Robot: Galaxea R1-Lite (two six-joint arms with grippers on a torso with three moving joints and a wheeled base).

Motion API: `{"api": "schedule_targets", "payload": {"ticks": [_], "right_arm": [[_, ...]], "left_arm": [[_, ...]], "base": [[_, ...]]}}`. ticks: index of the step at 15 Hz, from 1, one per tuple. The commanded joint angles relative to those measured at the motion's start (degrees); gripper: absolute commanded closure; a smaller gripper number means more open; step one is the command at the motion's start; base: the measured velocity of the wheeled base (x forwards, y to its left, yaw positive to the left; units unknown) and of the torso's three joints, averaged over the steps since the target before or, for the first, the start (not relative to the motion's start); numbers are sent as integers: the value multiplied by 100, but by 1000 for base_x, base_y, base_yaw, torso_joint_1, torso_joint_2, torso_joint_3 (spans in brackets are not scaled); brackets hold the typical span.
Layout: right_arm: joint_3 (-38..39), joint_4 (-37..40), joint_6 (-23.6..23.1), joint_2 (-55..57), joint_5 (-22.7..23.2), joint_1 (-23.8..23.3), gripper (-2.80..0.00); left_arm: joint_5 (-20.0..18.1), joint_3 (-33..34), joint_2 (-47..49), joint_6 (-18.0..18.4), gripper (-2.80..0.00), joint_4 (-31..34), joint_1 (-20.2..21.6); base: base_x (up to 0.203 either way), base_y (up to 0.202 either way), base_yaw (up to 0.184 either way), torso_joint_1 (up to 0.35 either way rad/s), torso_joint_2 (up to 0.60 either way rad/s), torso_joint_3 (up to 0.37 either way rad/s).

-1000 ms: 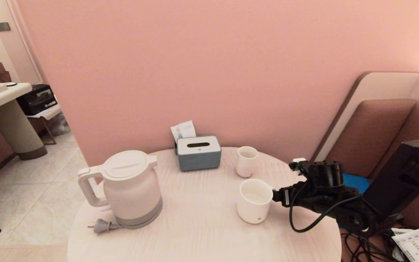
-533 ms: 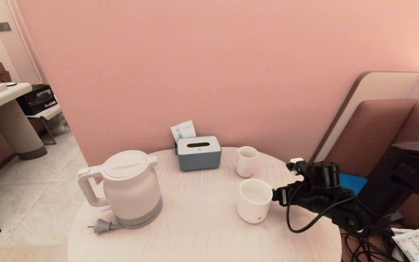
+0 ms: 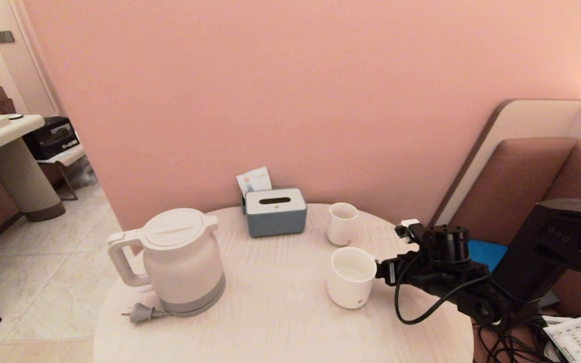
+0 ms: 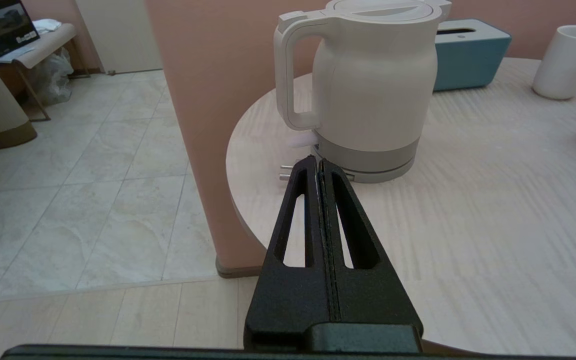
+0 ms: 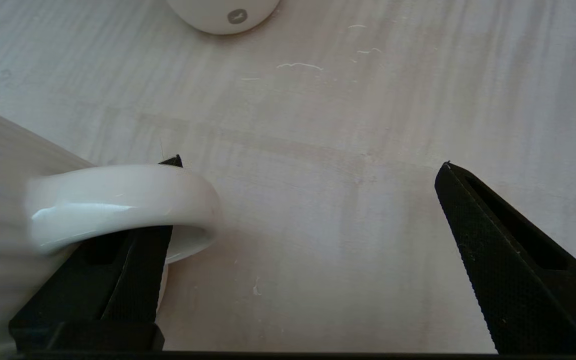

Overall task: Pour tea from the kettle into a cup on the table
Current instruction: Pick up the cup

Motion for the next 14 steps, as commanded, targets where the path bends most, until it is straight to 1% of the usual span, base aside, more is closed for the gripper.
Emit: {"api": "schedule_targets", "payload": {"ticks": [1,7,11,14], "right_arm": [[13,-33,1,-15,6,19,-280],[49,-33,1,-33,-55,63,-280],[58,-261,10,-9,-46,89,-280],[57,-279,34,12,-38,123,-280]], "left_arm": [[-2,0,7,0,0,-3,0],[-2,0,7,0,0,-11,0],[-2,0,7,0,0,-3,0],[-2,0,7,0,0,-3,0]], "base": [[0,0,0,0,0,0],[0,0,0,0,0,0],[0,0,0,0,0,0],[0,0,0,0,0,0]]}}
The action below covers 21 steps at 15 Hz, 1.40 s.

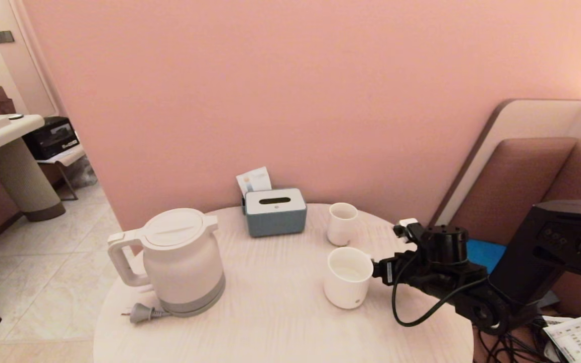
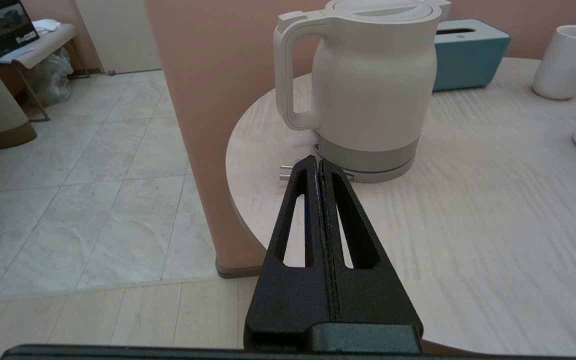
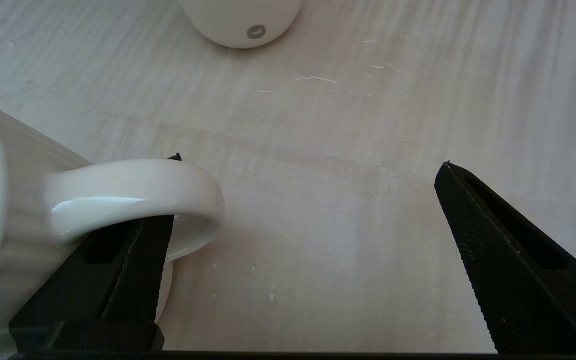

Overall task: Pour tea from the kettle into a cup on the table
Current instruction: Pick up the cup

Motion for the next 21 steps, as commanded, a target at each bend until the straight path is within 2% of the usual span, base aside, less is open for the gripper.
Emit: {"api": "schedule_targets", "payload": {"ticks": [1,7,8,21], "right_arm": [[0,-43,-3,1,6,12,-280],[69,-43,-15,-10,22,56,-280],[96,-86,-9,-10,24,56,0],[283,-263,-25,-81,17,64,0]], "left_arm": [[-2,0,7,2,0,-5,0],[-1,0,7,2,0,-5,0],[-2,0,7,2,0,-5,0],[-2,0,7,2,0,-5,0]], "base": [[0,0,0,0,0,0],[0,0,0,0,0,0],[0,0,0,0,0,0],[0,0,0,0,0,0]]}}
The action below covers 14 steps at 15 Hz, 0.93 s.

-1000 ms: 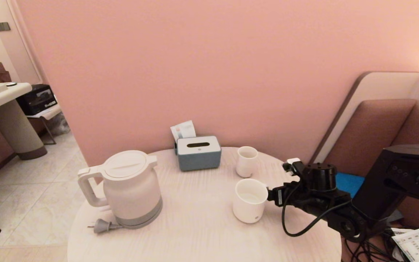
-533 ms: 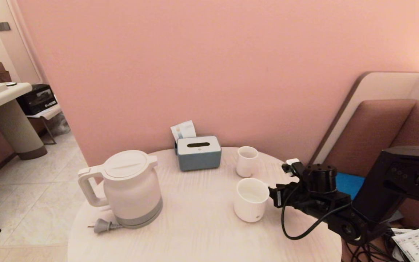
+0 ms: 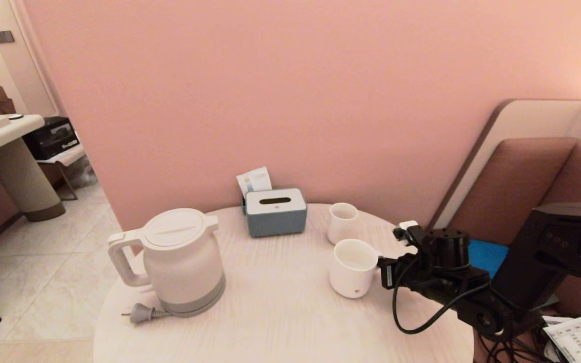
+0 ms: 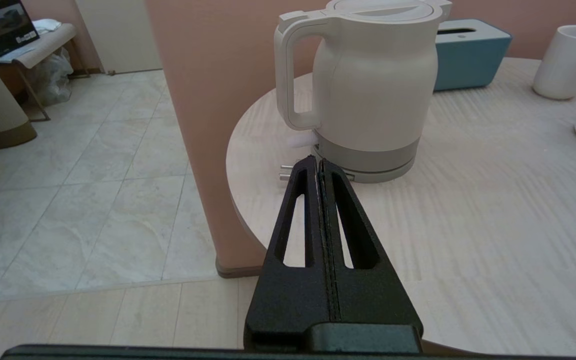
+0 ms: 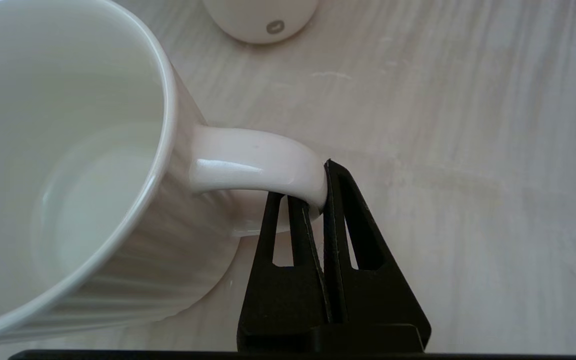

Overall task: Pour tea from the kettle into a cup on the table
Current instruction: Pick up the cup

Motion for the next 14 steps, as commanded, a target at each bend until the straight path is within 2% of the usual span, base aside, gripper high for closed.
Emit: {"api": "schedule_targets", "payload": {"ticks": [1,6,14], "right_arm": [[91,-26,0,-118,2,-3,0],[294,-26,59,-649,-3,-109,0],[-90,260,115,-861,-192,-788,0]], "left_arm": [[-4,0,7,0,0,-6,0],[-4,0,7,0,0,-6,0],[1,0,7,0,0,-6,0]], "base": [[0,0,0,0,0,0],[0,0,0,0,0,0],[0,0,0,0,0,0]]}}
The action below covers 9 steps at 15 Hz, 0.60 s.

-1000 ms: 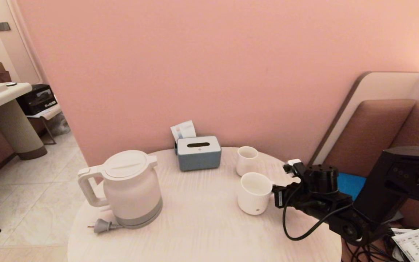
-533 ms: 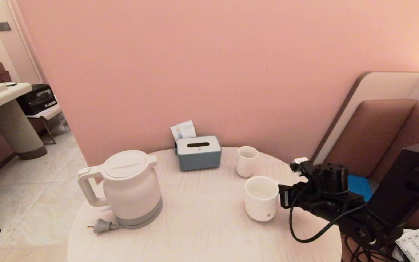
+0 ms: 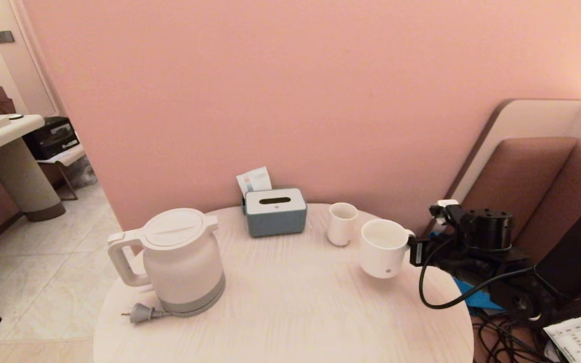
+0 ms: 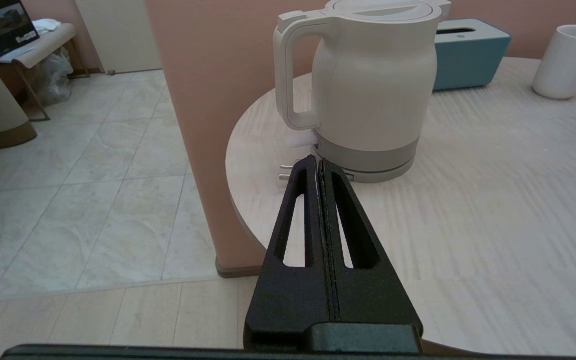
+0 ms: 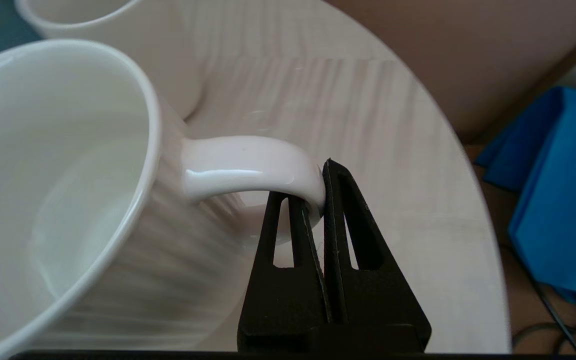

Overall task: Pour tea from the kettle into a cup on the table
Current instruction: Pick up the cup, then pour water into another cup

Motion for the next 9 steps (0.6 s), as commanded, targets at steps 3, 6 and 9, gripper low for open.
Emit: {"api": "schedule_targets", "payload": {"ticks": [3,6,9], "right_arm": [[-638,579,-5,-174,-23,-242,0],[-1455,1390,-202,-241,-73,-428,0],[-2259,1961,-610,-162,-166,-536,0]], "left_arm": [[-2,0,7,2,0,-3,0],[-1,0,7,2,0,-3,0],[-2,0,7,2,0,-3,0]], "base": [[0,0,0,0,0,0],[0,0,0,0,0,0],[0,0,0,0,0,0]]}}
